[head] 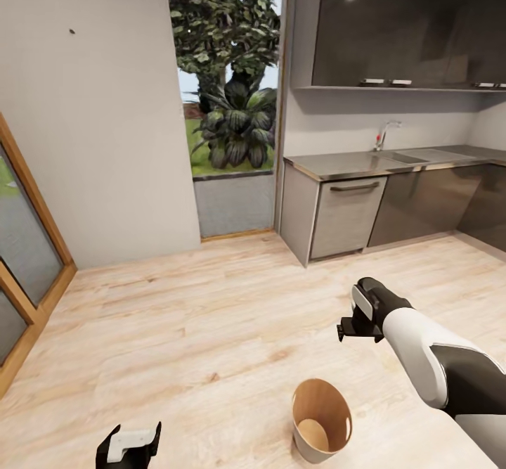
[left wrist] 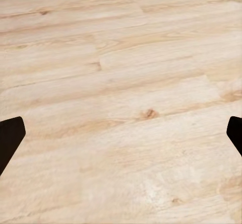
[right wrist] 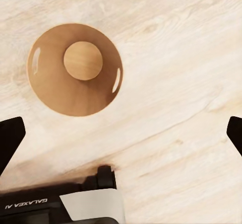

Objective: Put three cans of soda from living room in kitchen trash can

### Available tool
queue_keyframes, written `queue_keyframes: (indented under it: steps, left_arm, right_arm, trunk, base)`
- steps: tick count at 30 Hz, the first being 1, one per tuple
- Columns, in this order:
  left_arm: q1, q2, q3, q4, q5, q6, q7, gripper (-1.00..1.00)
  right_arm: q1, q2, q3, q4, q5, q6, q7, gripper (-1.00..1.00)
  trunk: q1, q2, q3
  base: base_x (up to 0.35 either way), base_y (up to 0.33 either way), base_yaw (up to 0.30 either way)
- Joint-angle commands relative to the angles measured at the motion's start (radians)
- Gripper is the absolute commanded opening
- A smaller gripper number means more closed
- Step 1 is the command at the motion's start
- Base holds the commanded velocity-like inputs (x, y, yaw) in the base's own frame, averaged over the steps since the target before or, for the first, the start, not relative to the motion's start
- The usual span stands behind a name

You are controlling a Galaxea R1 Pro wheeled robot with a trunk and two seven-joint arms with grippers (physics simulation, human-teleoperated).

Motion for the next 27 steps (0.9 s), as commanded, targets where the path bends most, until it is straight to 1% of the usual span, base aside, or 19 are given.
queue_keyframes:
  steps: [1,4,15,20,27]
  left_arm:
    - [0.0,0.0,0.0,0.0,0.0,0.0,0.0,1.0]
    - [0.0,0.0,0.0,0.0,0.0,0.001,0.0,1.0]
    - [0.0,0.0,0.0,0.003,0.0,0.001,0.002,1.0]
    - [0.0,-0.001,0.0,0.001,0.0,0.0,0.003,1.0]
    - [0.0,-0.001,0.004,-0.002,0.0,0.0,0.005,1.0]
  right_arm:
    - [0.0,0.0,0.0,0.0,0.0,0.0,0.0,1.0]
    - [0.001,0.0,0.0,0.0,0.001,0.0,0.0,1.0]
    - [0.002,-0.007,0.001,-0.002,0.006,0.0,-0.001,1.0]
    - [0.003,-0.007,0.001,-0.002,0.008,0.0,-0.001,1.0]
    - [0.004,-0.007,0.002,-0.003,0.009,0.0,-0.001,1.0]
  trunk:
    - [0.0,0.0,0.0]
    - [0.0,0.0,0.0]
    - [0.0,0.0,0.0]
    - [0.0,0.0,0.0]
    - [0.0,0.0,0.0]
  base:
    - [0.119,0.02,0.0]
    - [0.195,0.012,0.0]
    - [0.29,0.002,0.0]
    - [0.08,0.0,0.0]
    - [0.013,0.0,0.0]
